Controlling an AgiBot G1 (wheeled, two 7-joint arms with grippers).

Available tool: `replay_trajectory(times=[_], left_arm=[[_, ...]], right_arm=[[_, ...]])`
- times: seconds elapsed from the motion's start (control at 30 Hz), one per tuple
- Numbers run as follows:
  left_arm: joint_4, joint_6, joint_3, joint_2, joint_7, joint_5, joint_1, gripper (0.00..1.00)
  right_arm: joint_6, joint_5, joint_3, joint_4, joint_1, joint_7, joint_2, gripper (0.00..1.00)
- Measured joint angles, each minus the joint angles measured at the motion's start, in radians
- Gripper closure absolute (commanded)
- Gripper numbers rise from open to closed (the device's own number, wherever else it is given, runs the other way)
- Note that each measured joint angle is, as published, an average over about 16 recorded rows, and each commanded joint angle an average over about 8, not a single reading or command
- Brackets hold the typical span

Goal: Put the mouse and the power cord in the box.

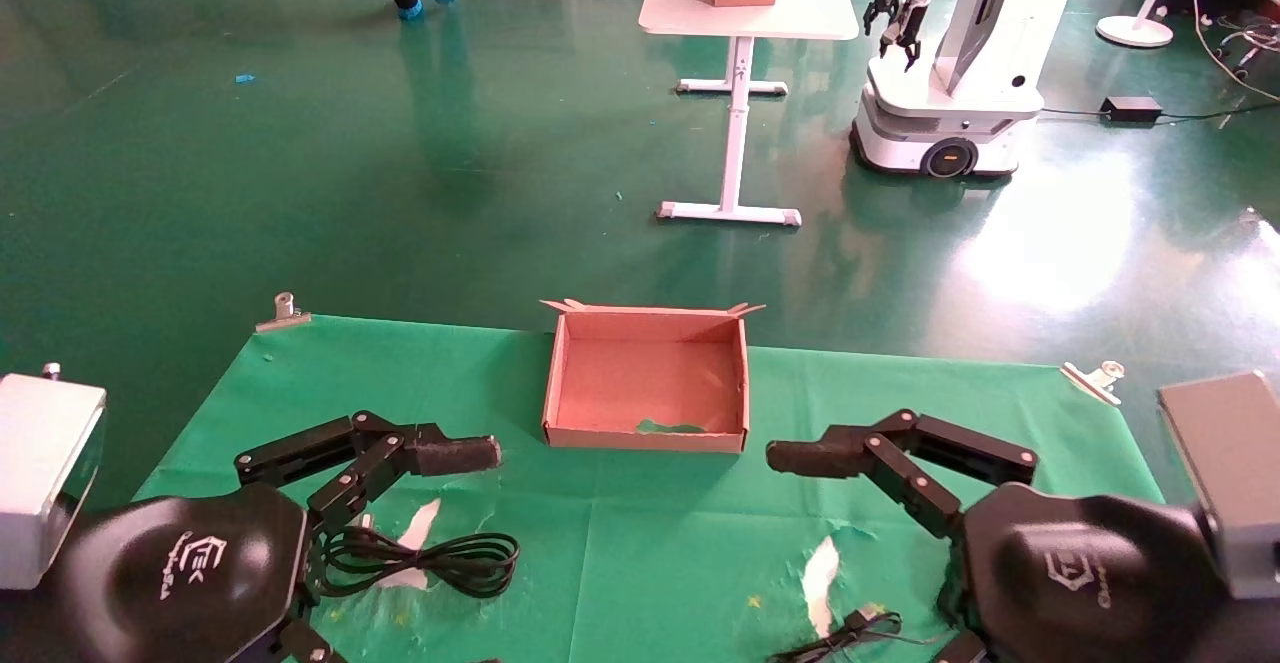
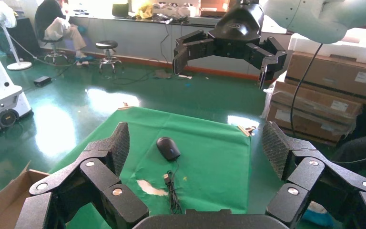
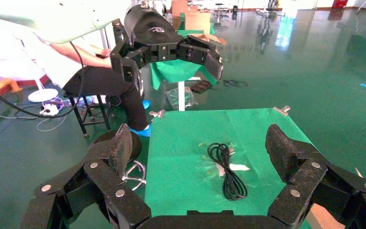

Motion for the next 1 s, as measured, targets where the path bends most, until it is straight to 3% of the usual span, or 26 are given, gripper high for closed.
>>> replay_trajectory(times=[1.0], left_arm=[[-0.001, 0.0, 0.003, -0.003, 0.0, 0.009, 0.0, 0.0]], right_arm=[[0.0, -0.021, -0.006, 0.005, -0.003, -0.005, 0.007, 0.0]])
